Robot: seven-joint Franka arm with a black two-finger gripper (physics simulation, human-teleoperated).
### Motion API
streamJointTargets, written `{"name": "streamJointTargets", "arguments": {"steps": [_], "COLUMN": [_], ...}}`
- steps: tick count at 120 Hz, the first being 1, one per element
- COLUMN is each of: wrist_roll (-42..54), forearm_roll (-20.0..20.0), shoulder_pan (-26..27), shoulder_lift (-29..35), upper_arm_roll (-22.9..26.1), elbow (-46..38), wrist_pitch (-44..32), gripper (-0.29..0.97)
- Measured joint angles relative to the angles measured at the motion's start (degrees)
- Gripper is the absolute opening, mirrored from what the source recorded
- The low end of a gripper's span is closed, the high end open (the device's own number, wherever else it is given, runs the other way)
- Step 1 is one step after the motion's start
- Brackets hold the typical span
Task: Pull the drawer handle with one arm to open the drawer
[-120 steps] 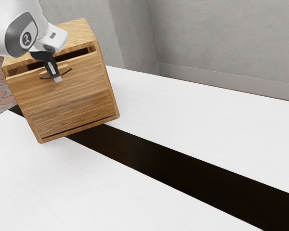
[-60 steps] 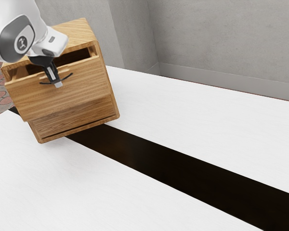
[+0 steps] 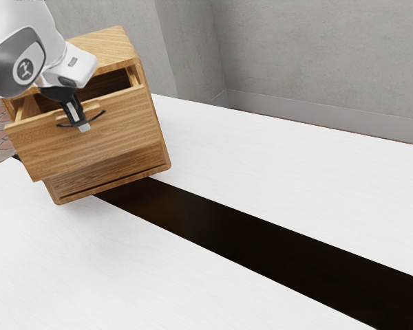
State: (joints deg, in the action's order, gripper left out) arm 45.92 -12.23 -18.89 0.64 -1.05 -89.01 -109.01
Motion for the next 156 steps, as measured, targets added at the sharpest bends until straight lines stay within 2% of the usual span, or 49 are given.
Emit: {"name": "streamJointTargets", "arguments": {"steps": [156], "wrist_roll": [-4.8], "forearm_roll": [0.0], "shoulder_pan": [-1.4], "shoulder_lift": [12.5], "upper_arm_roll": [6.4], "elbow": [-13.3], "wrist_pitch": [-0.5], "gripper": [-0.11]}}
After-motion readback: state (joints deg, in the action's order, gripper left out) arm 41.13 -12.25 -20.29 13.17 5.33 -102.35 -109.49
